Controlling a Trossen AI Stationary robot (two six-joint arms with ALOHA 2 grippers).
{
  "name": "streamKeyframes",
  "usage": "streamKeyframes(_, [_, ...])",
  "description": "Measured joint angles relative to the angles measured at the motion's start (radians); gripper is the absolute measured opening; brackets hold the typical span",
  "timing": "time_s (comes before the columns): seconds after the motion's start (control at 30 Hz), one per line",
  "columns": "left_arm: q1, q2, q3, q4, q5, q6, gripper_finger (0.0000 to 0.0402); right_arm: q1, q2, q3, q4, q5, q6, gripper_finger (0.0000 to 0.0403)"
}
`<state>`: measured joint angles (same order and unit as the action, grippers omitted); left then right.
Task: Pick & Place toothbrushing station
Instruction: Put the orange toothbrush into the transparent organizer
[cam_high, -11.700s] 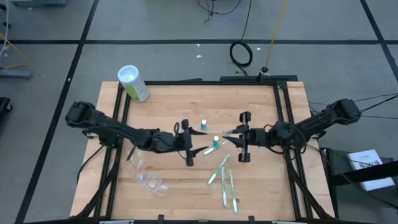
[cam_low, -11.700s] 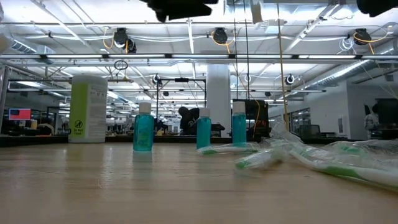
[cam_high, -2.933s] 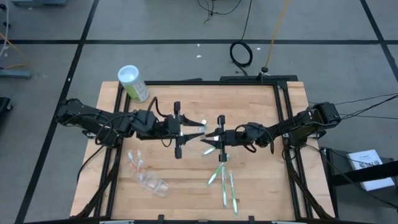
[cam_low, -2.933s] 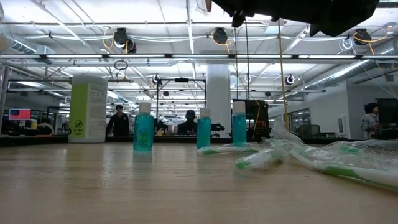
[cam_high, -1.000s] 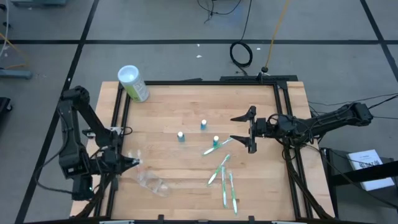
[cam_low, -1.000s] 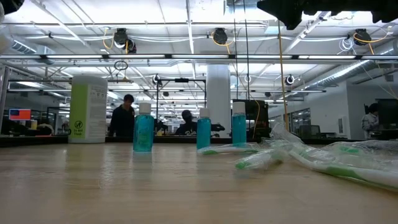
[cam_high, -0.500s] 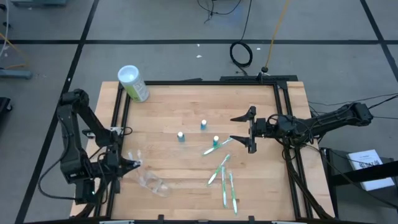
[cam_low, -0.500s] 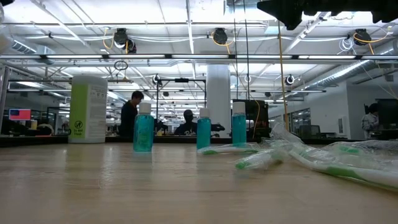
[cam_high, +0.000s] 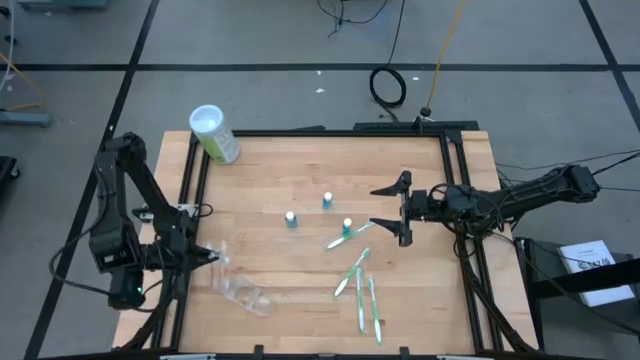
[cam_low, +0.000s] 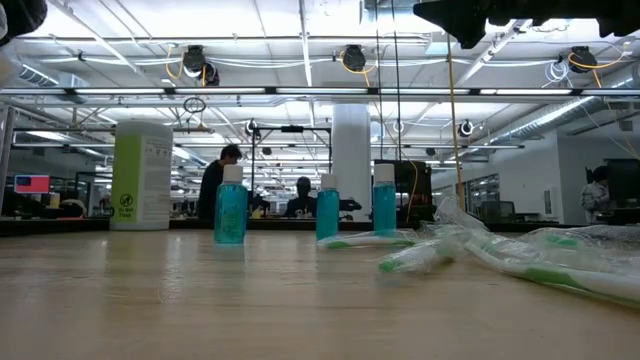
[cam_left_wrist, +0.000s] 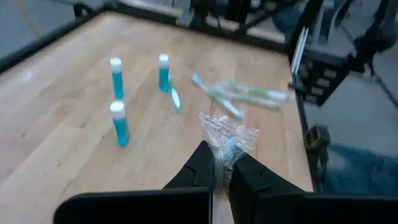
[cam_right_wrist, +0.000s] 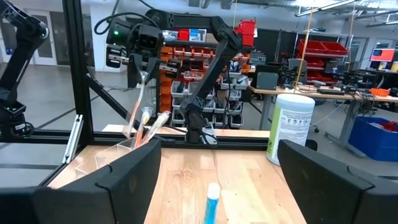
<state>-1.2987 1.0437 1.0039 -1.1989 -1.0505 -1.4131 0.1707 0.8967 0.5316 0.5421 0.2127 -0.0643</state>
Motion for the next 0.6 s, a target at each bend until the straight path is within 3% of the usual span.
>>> streamKeyframes(0.4, [0.000, 0.147, 0.000, -0.029, 0.002, -0.134, 0.0006, 0.000, 0.000, 0.000, -0.012, 0.000, 0.000, 0.0318])
streamKeyframes(0.6, [-0.002, 0.219, 0.000, -0.030, -0.050, -0.171, 0.0015, 0.001, 0.000, 0.000, -0.012, 0.000, 0.000, 0.0318])
